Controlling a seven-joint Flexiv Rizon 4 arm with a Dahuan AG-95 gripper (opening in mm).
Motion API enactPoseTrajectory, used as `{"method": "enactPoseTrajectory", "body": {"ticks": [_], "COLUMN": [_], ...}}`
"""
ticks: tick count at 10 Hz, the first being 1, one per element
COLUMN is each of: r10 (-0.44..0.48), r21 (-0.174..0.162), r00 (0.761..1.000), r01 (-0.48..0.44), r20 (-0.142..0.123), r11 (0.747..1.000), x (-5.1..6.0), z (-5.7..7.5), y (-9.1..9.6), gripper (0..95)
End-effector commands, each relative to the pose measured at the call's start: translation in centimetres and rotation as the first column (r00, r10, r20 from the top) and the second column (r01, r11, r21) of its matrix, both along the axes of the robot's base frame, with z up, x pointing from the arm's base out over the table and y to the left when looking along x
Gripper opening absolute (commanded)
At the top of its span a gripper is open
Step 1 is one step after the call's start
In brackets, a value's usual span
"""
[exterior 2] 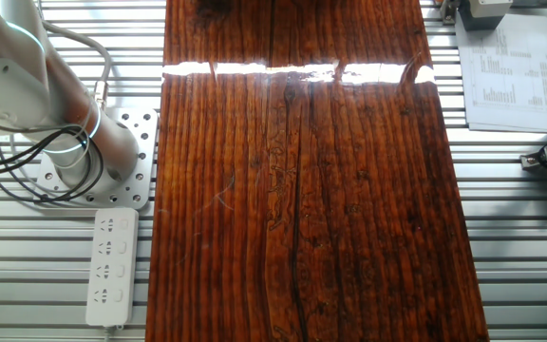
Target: Put the object on the shelf
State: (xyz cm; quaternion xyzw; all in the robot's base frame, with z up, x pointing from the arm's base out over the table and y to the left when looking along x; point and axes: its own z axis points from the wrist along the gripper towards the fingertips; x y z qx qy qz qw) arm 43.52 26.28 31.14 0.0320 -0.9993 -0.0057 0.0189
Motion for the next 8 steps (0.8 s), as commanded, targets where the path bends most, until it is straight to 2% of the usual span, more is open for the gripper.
{"method": "enactPoseTrajectory", "body": {"ticks": [1,8], "r10": [0.000,-0.001], "r21": [0.001,0.001], "r00": [1.000,1.000], "r01": [0.000,0.001], "r20": [0.006,0.011], "r11": [1.000,1.000], "x": [-0.02,-0.02], "z": [0.01,0.02], "y": [0.03,0.03], "gripper": [0.0,0.0]}}
